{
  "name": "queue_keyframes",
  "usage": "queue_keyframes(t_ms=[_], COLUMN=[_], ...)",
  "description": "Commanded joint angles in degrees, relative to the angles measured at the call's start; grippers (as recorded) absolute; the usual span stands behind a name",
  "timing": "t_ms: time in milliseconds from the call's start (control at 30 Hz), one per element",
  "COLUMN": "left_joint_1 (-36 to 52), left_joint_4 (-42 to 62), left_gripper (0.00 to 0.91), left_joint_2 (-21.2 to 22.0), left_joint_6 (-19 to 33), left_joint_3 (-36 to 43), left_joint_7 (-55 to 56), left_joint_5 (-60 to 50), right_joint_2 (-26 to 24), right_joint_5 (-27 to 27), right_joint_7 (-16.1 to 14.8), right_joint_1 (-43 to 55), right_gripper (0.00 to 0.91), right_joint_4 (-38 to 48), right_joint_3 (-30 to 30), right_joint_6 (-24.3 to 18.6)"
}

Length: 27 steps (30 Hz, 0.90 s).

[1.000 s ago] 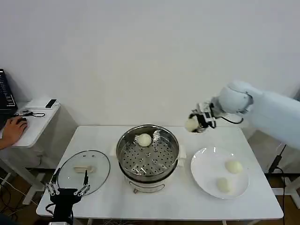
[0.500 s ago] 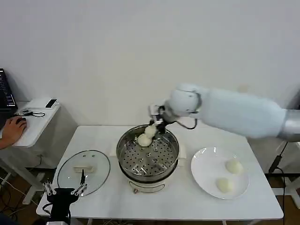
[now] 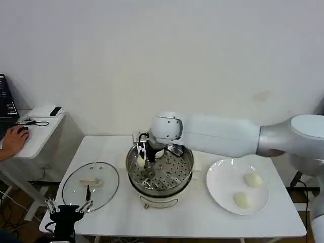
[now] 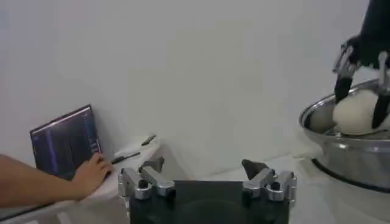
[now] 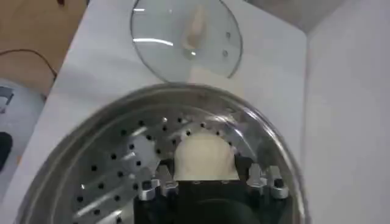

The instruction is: Take steamed baozi put them in steamer then cover it.

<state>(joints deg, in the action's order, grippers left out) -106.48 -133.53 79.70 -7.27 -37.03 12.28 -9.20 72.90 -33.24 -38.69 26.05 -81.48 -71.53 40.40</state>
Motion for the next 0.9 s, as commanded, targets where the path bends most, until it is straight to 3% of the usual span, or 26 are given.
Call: queue_keyframes(t_ms=[33,167,200,233,433,567,900], left_joint_1=[0.0,-0.1,-0.1,-0.1,-0.3,-0.2,0.2], left_joint_4=[0.0,0.1,0.0,0.0,-0.1,-0.2,-0.6], left_gripper=[0.907,0.907,0.907,0.907,0.907,0.907,0.907], left_joint_2=[0.0,0.1,0.1,0.1,0.2,0.2,-0.3], left_joint_6=[0.2,0.3,0.3,0.3,0.3,0.3,0.1], left_joint_3=[0.1,0.3,0.3,0.3,0.3,0.5,1.1], left_joint_7=[0.0,0.0,0.0,0.0,0.1,0.1,-0.1], left_joint_5=[-0.1,-0.3,-0.3,-0.3,-0.4,-0.4,-0.4], right_joint_2=[2.6,2.8,2.8,2.7,0.5,-3.7,-23.0], right_joint_5=[-0.6,-0.3,-0.3,-0.3,0.4,0.5,10.4], right_joint_7=[0.9,0.9,0.9,0.9,-0.9,-3.3,-13.2], right_joint_1=[-2.1,-2.6,-2.6,-2.6,-0.4,3.3,13.2], right_gripper=[0.665,0.675,0.836,0.907,0.907,0.907,0.907], right_joint_4=[2.4,2.8,2.7,2.6,0.4,-2.6,-12.0], right_joint_3=[-0.3,-0.1,0.0,0.0,0.4,1.1,-0.6], right_joint_6=[1.2,1.2,1.2,1.2,0.9,-0.5,-7.7])
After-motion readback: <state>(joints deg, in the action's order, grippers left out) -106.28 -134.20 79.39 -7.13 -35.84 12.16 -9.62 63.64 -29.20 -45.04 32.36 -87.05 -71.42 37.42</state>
